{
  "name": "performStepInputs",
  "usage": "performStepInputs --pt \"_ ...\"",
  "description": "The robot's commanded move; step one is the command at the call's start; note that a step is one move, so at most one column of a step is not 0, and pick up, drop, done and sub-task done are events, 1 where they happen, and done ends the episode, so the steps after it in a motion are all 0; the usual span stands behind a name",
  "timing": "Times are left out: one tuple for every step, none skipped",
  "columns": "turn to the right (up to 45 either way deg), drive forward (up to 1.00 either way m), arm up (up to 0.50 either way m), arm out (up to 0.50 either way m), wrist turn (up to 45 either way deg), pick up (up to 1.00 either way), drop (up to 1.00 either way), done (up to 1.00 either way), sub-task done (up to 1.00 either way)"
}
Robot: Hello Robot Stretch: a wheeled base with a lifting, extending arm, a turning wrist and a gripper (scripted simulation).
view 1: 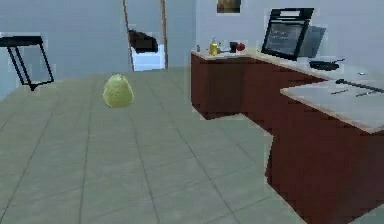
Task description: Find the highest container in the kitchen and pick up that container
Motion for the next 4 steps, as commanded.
performStepInputs --pt "0.0 1.0 0.0 0.0 0.0 0.0 0.0 0.0 0.0" --pt "3.0 0.0 0.0 0.0 0.0 0.0 0.0 0.0 0.0" --pt "0.0 0.95 0.0 0.0 0.0 0.0 0.0 0.0 0.0" --pt "-45.0 0.0 0.0 0.0 0.0 0.0 0.0 0.0 0.0"
